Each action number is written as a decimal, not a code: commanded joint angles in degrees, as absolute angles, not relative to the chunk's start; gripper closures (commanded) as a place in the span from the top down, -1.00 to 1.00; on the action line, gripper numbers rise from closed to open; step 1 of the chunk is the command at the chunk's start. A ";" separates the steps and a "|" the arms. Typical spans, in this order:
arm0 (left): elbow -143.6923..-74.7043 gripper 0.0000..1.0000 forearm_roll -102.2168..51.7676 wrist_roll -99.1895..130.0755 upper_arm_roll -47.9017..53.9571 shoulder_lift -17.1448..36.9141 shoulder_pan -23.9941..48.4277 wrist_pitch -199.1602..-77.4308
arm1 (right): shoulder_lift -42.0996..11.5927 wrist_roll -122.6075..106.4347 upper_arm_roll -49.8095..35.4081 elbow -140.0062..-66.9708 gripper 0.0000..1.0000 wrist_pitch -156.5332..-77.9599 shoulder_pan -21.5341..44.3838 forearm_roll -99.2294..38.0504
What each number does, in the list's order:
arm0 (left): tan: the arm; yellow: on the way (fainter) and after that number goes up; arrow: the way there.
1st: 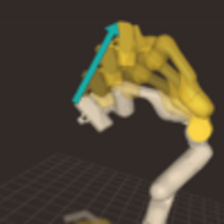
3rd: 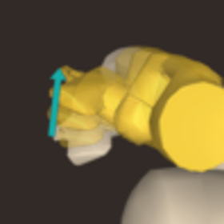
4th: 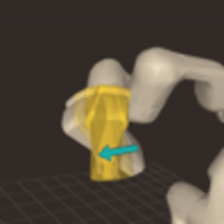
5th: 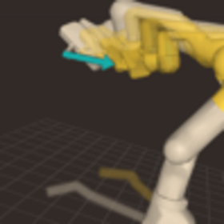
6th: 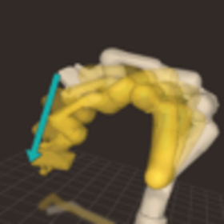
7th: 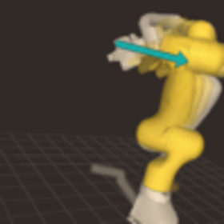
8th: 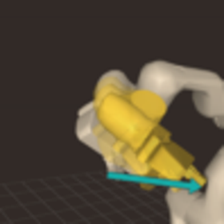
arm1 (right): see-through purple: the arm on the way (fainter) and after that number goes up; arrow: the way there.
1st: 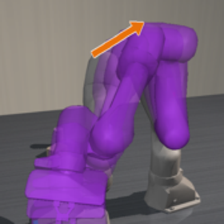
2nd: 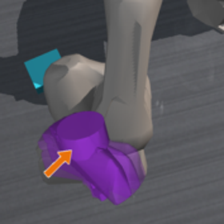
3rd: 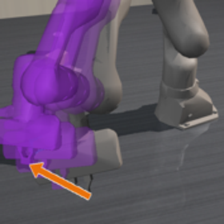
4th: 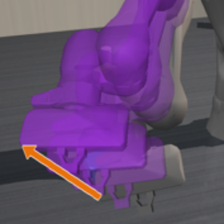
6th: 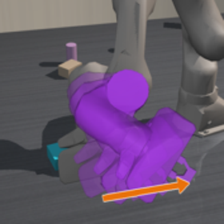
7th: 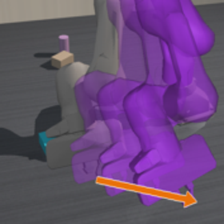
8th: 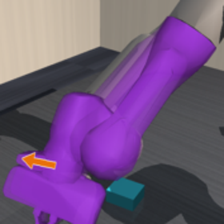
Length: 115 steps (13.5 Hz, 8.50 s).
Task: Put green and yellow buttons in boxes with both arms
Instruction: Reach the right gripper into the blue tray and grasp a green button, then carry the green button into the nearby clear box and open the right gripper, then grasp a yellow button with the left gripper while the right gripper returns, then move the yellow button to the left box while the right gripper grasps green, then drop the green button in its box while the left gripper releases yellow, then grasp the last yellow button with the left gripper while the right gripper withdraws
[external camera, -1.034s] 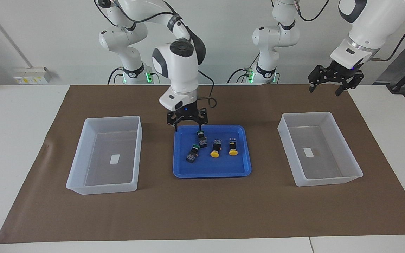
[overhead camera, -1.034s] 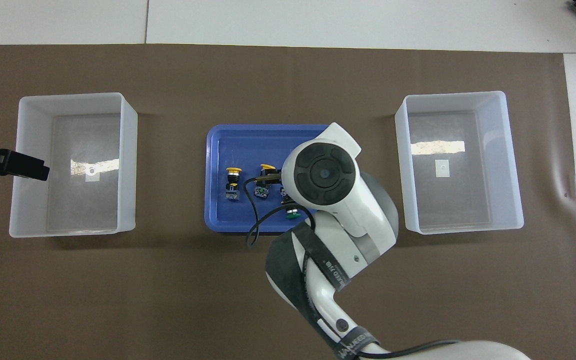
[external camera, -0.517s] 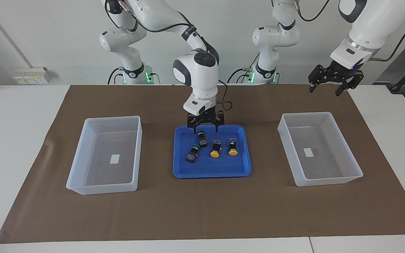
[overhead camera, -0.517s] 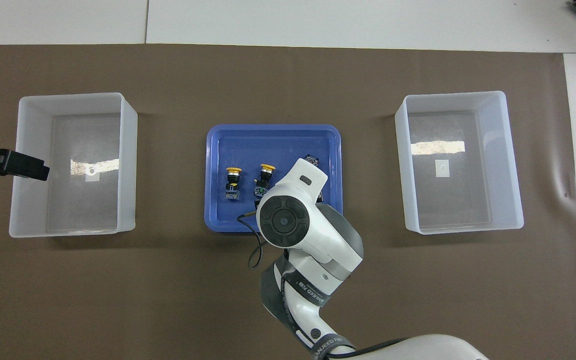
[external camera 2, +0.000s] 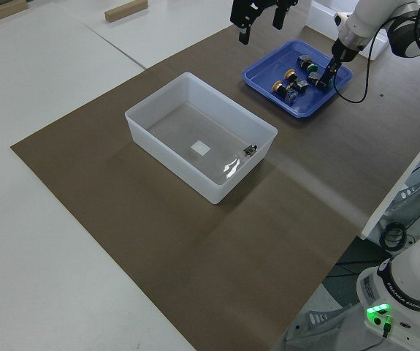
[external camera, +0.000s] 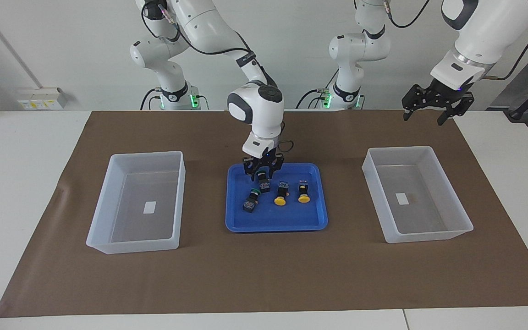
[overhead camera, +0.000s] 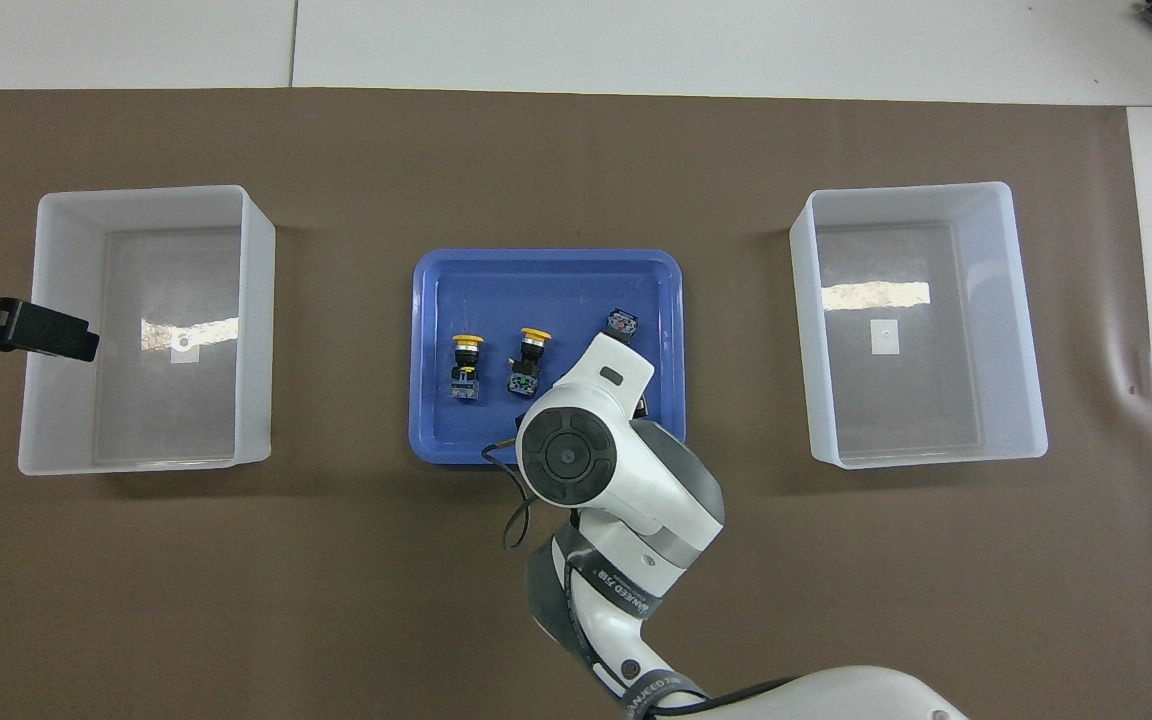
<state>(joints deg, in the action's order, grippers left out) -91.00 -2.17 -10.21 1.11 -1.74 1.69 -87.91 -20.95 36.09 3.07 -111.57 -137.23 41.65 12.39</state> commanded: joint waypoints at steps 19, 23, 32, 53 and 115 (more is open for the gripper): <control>-92.64 1.00 -2.64 -10.99 1.41 -3.34 1.49 -87.45 | -7.82 -8.41 3.43 -111.87 -1.00 -125.23 5.38 1.59; -92.72 1.00 -2.64 -10.46 1.85 -3.43 2.98 -87.02 | -8.17 -10.63 3.43 -118.73 -1.00 -132.61 2.55 1.32; -105.89 1.00 -2.64 1.47 2.02 -1.42 14.92 -116.51 | -8.97 -9.84 3.34 -117.52 1.00 -135.27 2.81 0.44; -121.20 -1.00 -2.72 29.06 2.11 14.06 29.61 -143.35 | -23.29 30.32 3.16 -107.22 1.00 -144.49 31.64 0.53; -117.34 -0.86 0.09 29.09 2.20 19.16 34.10 -152.49 | 1.85 7.11 3.60 -89.21 1.00 -88.95 -1.05 0.35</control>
